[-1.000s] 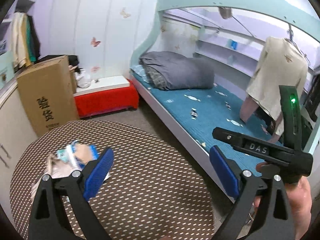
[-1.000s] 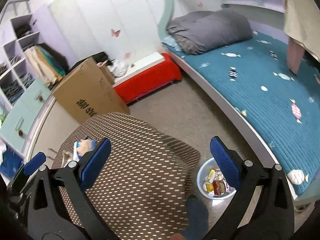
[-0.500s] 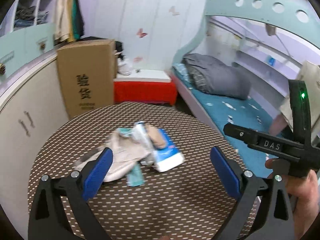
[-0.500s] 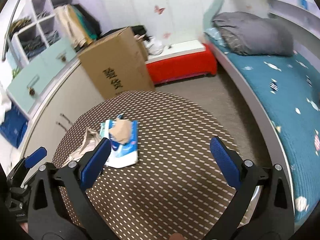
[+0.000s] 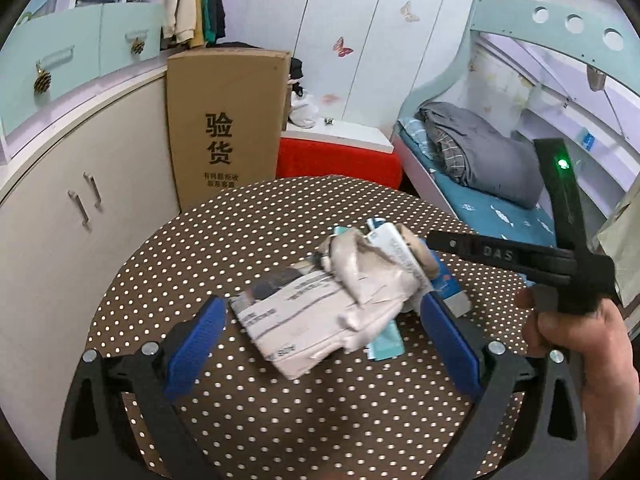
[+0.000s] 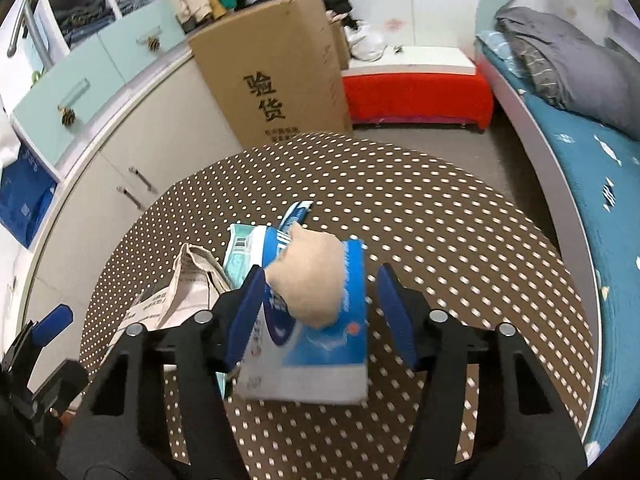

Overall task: Collect trash
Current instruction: 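Grasp the beige cloth with right tool while left tool grasps white-blue tissue box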

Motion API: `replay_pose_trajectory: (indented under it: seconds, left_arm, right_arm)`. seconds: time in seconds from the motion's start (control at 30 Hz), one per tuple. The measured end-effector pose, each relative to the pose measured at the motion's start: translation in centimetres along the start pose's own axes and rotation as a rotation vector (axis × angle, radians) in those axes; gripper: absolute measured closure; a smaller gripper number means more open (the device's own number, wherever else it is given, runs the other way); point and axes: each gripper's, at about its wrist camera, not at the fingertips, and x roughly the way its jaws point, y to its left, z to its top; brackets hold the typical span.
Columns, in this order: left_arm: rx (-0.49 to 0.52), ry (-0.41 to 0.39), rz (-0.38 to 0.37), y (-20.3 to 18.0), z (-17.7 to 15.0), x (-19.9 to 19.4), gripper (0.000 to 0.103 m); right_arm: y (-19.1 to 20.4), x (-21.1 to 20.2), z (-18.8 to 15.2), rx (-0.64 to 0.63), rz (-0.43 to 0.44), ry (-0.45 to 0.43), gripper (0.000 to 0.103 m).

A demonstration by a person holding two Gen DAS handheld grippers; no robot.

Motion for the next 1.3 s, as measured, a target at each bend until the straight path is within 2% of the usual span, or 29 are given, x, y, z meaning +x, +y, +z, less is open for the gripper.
replay_pose_trajectory:
  seconds: [0.13, 0.2, 0.23, 0.33, 0.53, 0.8, 0.97, 1.03, 1.17, 1.27, 1.3]
  left_arm:
    - [-0.006, 0.007, 0.004, 0.7, -0.2, 0.4, 0.007]
    - [-0.005, 0.013, 0.010, 0.9, -0.4, 0.6, 0.007]
    - [-0.007, 0.017, 0.010, 1.0, -0.4, 0.8, 0.007]
    - [-0.004, 0.032, 0.009, 0.8, -0.5, 1.2, 0.007]
    - [0.044, 0.031, 0.001, -1.1, -0.4, 1.5, 0.007]
    - [0.132, 0.025, -0.042, -6.5, -0.6, 2.2, 0.007]
    - [0.147, 0.035, -0.080, -9.6, -1.8, 2.6, 0.007]
    - [0.143, 0.051, -0.074, -10.7, -2.5, 3.3, 0.007]
    - [0.131, 0.060, -0.008, -11.7, -3.2, 5.1, 0.007]
    - [0.112, 0.084, 0.005, -12.0, -3.0, 7.0, 0.009]
    - [0.112, 0.090, 0.009, -12.2, -2.8, 7.6, 0.018]
  right_arm:
    - [0.9, 2.1, -0.1, -0.050, -0.019, 0.049, 0.058]
    - [1.7, 3.0, -0.6, -0.108, -0.074, 0.058, 0.065]
    - [1.7, 3.2, -0.8, -0.124, -0.096, 0.049, 0.072]
    - [0.9, 2.4, -1.3, -0.083, -0.063, 0.022, 0.079]
    - [-1.6, -0.9, -2.1, 0.002, -0.016, -0.055, 0.079]
    - [-4.9, -5.2, -4.2, 0.074, -0.028, -0.097, 0.079]
    - [-6.9, -7.9, -5.7, 0.112, -0.038, -0.133, 0.079]
    - [-7.6, -8.6, -6.1, 0.121, -0.038, -0.142, 0.079]
    - [-8.9, -9.9, -6.9, 0.145, -0.040, -0.161, 0.079]
    - [-9.7, -10.7, -7.5, 0.158, -0.041, -0.173, 0.079]
    - [-9.9, -10.9, -7.6, 0.163, -0.039, -0.177, 0.079]
